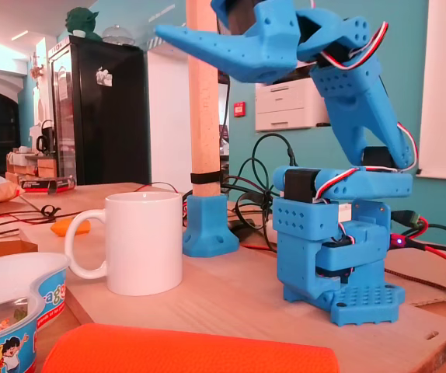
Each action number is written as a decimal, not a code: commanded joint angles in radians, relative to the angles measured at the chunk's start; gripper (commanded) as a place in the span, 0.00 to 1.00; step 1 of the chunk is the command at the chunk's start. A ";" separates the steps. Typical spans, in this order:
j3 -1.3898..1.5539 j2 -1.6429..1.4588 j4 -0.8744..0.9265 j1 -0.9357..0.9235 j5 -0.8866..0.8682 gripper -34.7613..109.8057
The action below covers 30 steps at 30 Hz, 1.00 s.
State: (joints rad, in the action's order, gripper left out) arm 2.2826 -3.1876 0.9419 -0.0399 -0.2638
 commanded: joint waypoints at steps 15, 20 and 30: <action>-0.670 0.552 0.321 -0.008 -0.014 0.56; -0.825 0.729 0.348 -0.012 -0.014 0.56; -0.931 1.037 0.359 -0.100 -0.012 0.56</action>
State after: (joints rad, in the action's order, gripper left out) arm 1.3883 -2.1890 1.2916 -0.0721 -0.2577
